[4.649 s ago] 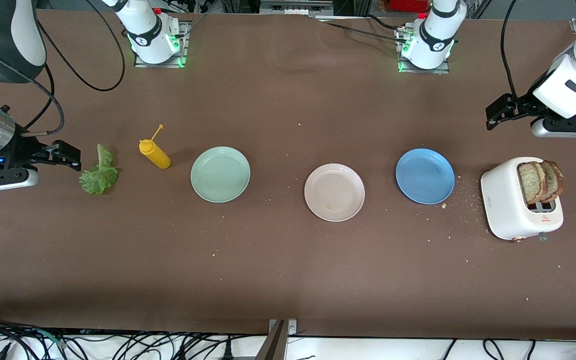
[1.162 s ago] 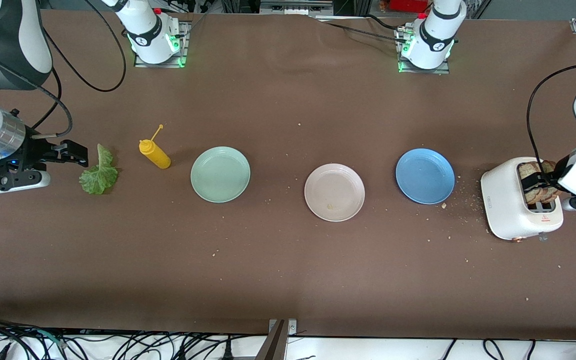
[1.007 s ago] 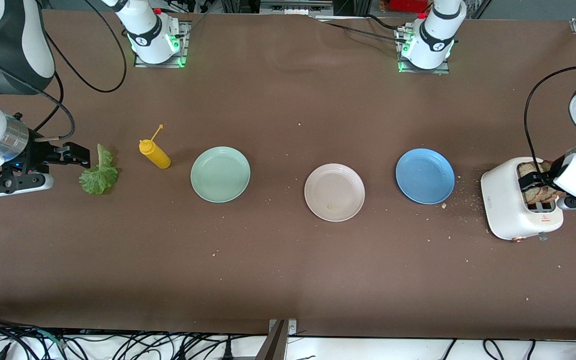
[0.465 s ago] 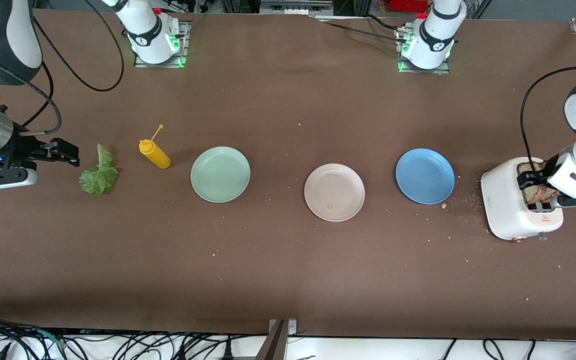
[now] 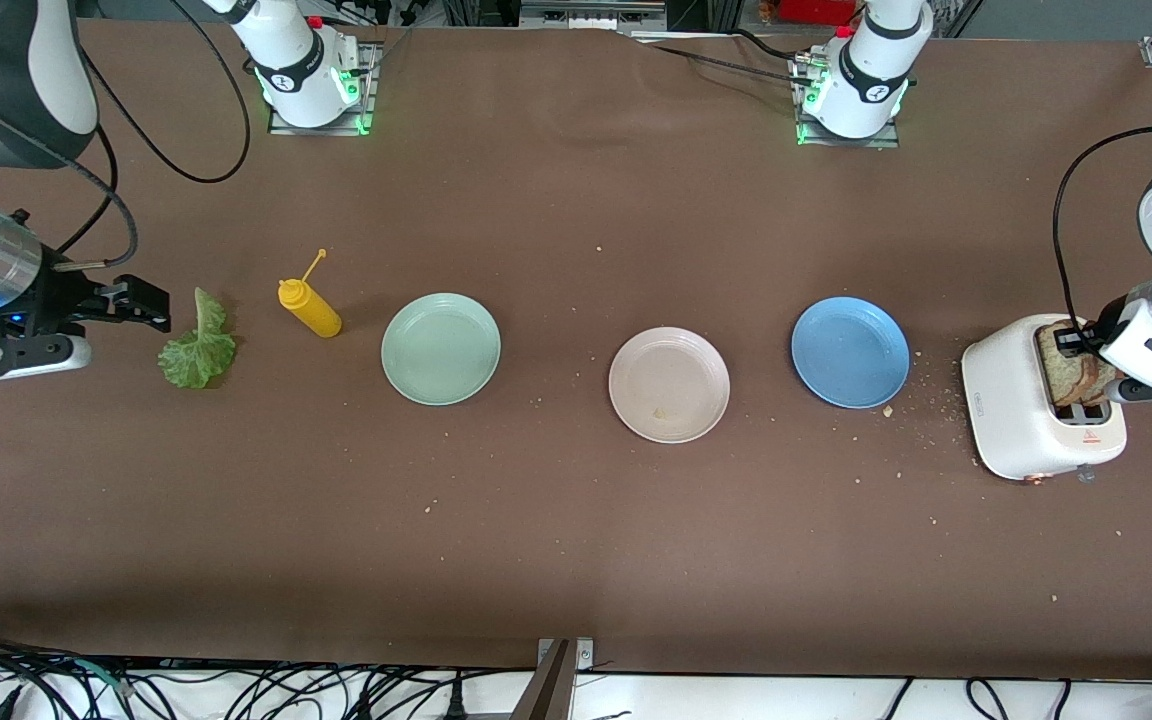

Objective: Make sandwich in beige plate with both arms
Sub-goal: 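Lower the left gripper onto a toast slice in the white toaster, then grasp and lift the toast slice out of the toaster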

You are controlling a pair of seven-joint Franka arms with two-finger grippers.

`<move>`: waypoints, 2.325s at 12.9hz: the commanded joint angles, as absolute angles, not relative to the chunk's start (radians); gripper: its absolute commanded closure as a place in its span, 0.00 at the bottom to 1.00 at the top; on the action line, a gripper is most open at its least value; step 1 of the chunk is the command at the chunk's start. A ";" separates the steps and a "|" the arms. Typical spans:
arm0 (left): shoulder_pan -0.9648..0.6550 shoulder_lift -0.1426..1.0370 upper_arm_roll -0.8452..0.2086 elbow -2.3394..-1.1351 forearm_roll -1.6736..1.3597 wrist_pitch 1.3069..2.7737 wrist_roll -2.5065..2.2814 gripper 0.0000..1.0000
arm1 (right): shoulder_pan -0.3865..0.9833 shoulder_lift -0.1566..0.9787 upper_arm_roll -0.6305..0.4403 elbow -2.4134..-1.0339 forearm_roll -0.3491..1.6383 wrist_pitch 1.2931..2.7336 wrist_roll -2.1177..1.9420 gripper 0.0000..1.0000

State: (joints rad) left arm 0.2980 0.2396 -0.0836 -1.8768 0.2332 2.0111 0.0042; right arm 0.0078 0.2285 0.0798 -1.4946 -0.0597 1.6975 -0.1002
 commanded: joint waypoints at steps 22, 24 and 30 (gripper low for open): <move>0.057 0.544 -0.213 -1.597 -0.794 1.647 0.107 1.00 | 0.012 0.239 0.072 -1.496 -0.052 1.686 -0.109 0.00; 0.044 0.601 -0.213 -1.601 -0.836 1.713 0.213 1.00 | 0.012 0.239 0.072 -1.496 -0.052 1.687 -0.110 0.00; 0.025 0.724 -0.213 -1.611 -0.896 1.833 0.442 1.00 | 0.011 0.241 0.072 -1.496 -0.052 1.686 -0.112 0.00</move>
State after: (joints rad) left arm 0.0461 0.7012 -0.2202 -1.6222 -0.8447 1.8238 0.3877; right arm 0.0156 0.2435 0.0726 -1.4972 -0.0597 1.6962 -0.0994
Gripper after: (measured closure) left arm 0.916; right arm 0.000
